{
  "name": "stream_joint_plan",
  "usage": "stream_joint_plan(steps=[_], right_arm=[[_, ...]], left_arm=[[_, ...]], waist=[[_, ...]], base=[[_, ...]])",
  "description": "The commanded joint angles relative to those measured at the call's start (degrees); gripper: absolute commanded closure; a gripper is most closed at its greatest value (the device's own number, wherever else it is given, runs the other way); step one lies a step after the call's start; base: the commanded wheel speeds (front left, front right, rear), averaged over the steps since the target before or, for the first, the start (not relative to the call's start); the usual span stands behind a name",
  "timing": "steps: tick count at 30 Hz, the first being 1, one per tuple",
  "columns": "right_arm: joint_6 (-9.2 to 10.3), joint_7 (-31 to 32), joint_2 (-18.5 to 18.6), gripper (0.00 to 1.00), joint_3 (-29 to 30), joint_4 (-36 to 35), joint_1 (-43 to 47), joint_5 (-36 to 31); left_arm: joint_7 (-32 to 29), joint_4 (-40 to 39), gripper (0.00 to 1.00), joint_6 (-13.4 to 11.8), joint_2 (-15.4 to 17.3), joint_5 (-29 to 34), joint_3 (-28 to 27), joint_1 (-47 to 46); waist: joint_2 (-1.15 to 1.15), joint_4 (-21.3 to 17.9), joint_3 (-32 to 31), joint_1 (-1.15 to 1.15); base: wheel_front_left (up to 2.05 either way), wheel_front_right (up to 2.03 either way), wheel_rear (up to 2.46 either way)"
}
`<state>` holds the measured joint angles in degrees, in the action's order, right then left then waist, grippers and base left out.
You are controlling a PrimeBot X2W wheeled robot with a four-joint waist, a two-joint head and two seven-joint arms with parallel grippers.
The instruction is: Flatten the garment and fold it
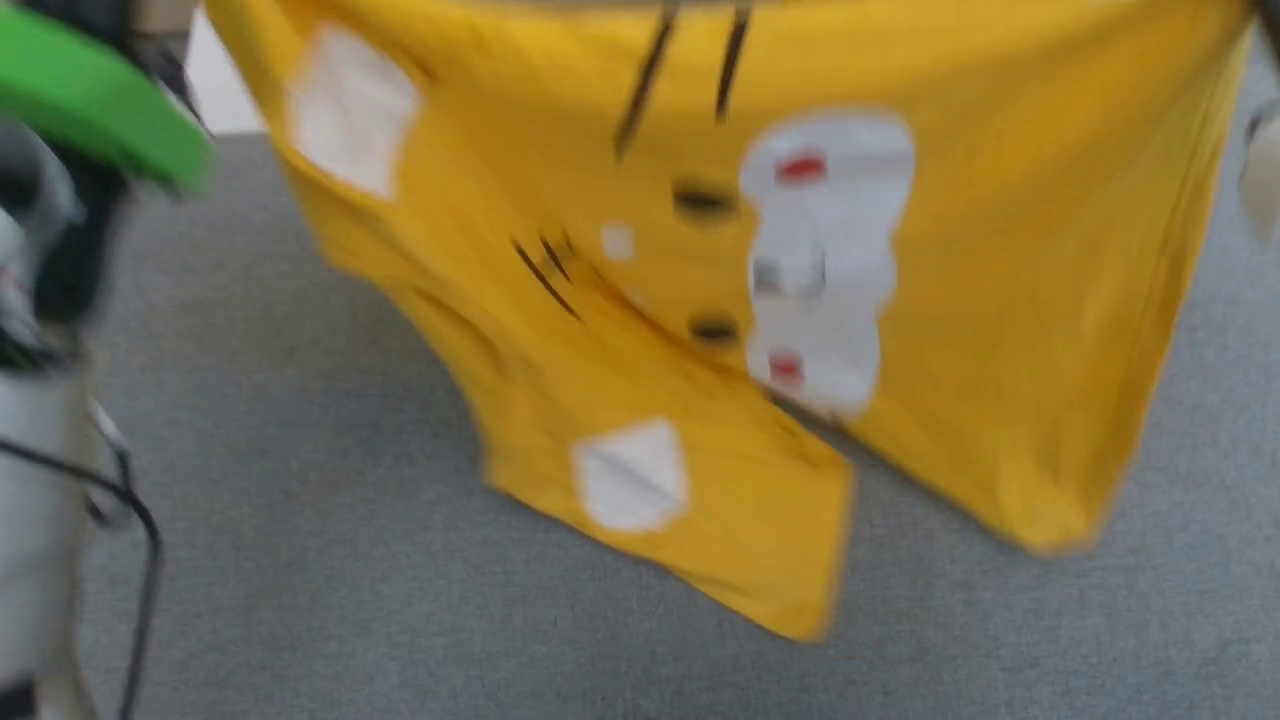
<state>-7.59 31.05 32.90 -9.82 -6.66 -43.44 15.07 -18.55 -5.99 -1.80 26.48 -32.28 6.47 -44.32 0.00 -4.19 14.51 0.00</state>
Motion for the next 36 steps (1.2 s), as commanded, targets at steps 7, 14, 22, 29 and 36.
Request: stream_joint_plan(steps=[7,14,22,29,36], right_arm=[[0.10,0.1,0.7,1.00,-5.8,10.7,-24.8,-1.1],[0.10,-7.0,-5.1,1.00,-2.2,18.5,-39.8,-11.3],[0.10,-13.9,-10.5,1.00,-0.4,26.3,-37.6,-17.3],[0.10,-18.9,-13.7,1.00,-1.7,34.1,-23.8,-13.7],[0.10,-20.4,-14.6,1.00,-4.5,37.4,-8.4,-7.1]], left_arm=[[5.3,9.6,1.00,-0.4,1.7,4.1,-2.4,-23.3],[17.3,14.3,1.00,-1.9,0.7,7.7,-4.1,-38.9],[26.5,20.8,1.00,-0.1,0.2,8.6,-4.0,-39.1],[23.7,32.3,1.00,3.0,1.8,11.2,2.0,-21.7],[16.5,37.7,1.00,6.7,1.2,9.1,7.6,-2.5]], waist=[[0.00,-2.1,16.6,0.00],[0.00,-1.9,20.7,0.00],[0.00,-0.4,19.3,0.00],[0.00,1.3,14.4,0.00],[0.00,3.0,7.2,0.00]], base=[[0.00,0.00,0.00],[0.00,0.00,0.00],[0.00,0.00,0.00],[0.00,0.00,0.00],[0.00,0.00,0.00]])
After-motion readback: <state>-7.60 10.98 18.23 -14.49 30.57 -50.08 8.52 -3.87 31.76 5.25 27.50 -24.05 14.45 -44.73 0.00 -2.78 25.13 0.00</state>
